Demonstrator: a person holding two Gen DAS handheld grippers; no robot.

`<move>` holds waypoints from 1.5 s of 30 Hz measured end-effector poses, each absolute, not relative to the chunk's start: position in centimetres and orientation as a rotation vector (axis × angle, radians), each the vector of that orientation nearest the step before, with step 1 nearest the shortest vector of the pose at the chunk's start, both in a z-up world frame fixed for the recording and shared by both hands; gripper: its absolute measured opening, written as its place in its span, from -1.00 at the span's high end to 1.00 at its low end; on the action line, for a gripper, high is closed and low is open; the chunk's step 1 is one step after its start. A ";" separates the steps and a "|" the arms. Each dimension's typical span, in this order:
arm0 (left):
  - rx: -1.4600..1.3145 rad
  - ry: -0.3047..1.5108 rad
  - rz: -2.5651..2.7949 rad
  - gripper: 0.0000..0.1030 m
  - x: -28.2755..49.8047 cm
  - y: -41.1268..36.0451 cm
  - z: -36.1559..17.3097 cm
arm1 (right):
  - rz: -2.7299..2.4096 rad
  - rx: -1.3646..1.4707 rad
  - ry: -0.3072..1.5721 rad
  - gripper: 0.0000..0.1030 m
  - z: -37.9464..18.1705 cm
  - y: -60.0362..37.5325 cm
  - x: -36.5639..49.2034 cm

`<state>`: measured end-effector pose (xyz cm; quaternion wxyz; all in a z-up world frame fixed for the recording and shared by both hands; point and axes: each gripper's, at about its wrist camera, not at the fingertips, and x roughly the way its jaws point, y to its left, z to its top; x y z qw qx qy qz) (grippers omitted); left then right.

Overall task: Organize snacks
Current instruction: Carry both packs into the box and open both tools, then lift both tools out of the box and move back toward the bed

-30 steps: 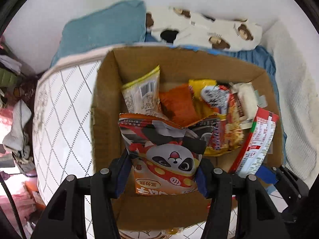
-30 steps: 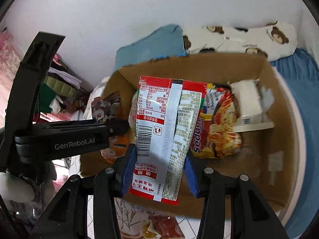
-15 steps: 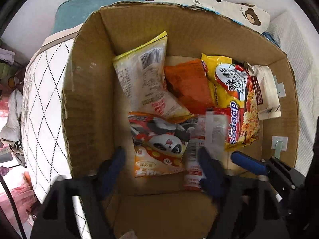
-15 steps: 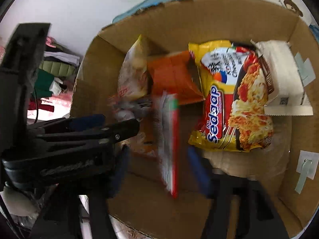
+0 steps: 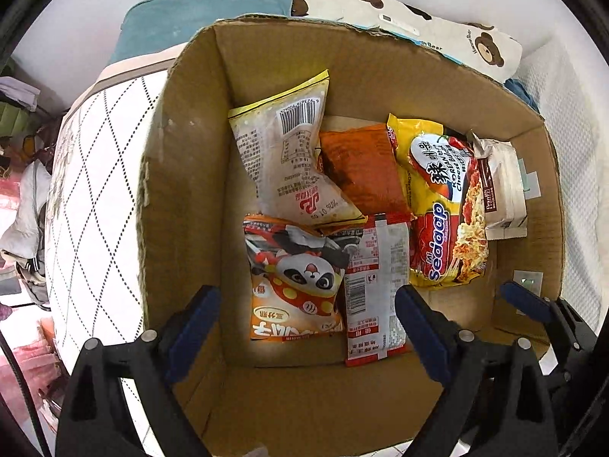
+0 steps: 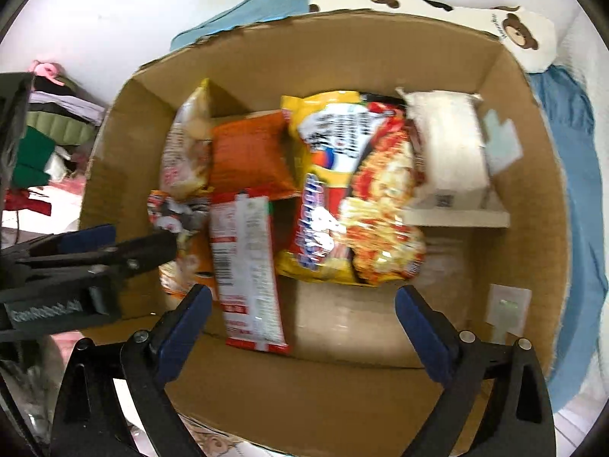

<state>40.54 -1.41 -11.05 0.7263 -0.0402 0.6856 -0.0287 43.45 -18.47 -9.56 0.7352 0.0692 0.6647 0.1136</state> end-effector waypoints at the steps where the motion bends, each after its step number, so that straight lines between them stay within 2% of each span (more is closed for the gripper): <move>1: -0.087 1.505 -0.063 -0.83 40.3 -1.5 -10.9 | 0.242 0.153 1.460 -0.92 -9.5 -18.7 43.0; 14: -0.093 1.382 -0.059 -0.83 36.9 -2.5 -8.1 | 0.159 0.120 1.349 -0.92 -5.9 -21.9 40.0; 33: -0.055 1.066 -0.027 -0.83 26.9 -3.6 1.0 | 0.137 0.126 1.081 -0.92 4.4 -24.4 30.2; 38: -0.082 1.073 -0.029 -0.83 25.0 -3.0 1.0 | 0.169 0.160 1.065 -0.92 5.4 -25.0 28.1; 42: -0.069 1.119 0.007 -0.83 23.5 -2.0 -1.6 | 0.208 0.184 1.110 -0.91 3.3 -24.7 26.7; 43: -0.064 1.139 0.019 -0.83 23.2 -1.7 -2.6 | 0.219 0.194 1.130 -0.87 2.7 -24.6 26.5; 45: -0.065 1.201 0.041 -0.83 22.6 -0.8 -5.3 | 0.255 0.221 1.193 -0.44 0.3 -24.1 26.0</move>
